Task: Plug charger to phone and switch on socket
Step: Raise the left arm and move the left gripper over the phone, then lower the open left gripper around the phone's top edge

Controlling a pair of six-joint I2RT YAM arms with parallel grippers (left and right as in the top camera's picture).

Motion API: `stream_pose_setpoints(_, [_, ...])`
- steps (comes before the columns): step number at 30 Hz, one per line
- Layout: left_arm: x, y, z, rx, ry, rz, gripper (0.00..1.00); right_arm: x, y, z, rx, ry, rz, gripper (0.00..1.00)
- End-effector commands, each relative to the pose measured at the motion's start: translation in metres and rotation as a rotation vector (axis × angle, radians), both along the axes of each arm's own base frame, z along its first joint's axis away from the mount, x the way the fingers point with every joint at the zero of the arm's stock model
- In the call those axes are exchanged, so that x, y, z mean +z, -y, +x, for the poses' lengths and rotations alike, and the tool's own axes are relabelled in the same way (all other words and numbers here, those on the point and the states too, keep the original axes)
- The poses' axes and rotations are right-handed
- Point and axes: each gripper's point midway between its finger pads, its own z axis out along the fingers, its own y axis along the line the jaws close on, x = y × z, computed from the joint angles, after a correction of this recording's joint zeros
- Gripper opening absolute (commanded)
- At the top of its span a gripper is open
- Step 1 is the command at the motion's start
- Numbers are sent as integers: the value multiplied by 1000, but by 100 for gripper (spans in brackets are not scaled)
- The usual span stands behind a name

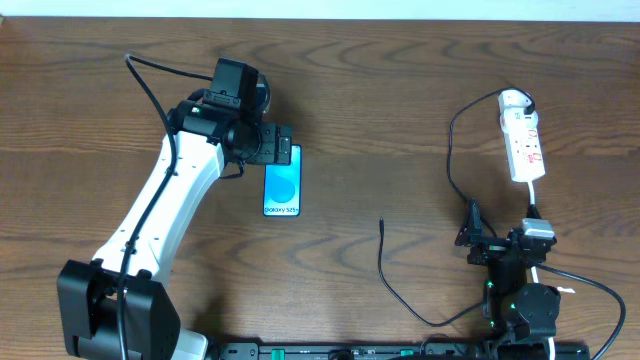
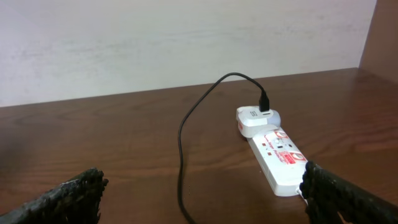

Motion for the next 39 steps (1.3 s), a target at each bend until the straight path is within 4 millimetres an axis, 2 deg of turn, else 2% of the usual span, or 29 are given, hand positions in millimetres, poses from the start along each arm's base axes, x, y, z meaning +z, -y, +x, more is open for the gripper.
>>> stream_pose_setpoints(1, [7,0,8,13,25,-1,98,0,-1,0,7,3,-13,99])
stream_pose_setpoints(4, [6,1,7,18,24,3,98,0,-1,0,7,3,-13,99])
stream_pose_setpoints(11, [3,0,2,46,52,176,98,0,-1,0,7,3,-13,99])
stream_pose_setpoints(16, [1,3,1,63,42,167,98,0,-1,0,7,3,-13,99])
stream_pose_setpoints(19, [-9,2,1,60,15,179,98,0,-1,0,7,3,-13,99])
stream_pose_setpoints(28, [-55,10,8,53,-77,186,98,0,-1,0,7,3,-13,99])
stream_pose_setpoints(35, [-57,21,9,48,-85,130,98,0,-1,0,7,3,-13,99])
stream_pose_setpoints(39, [-70,25,7,37,-120,123,98,0,-1,0,7,3,-13,99])
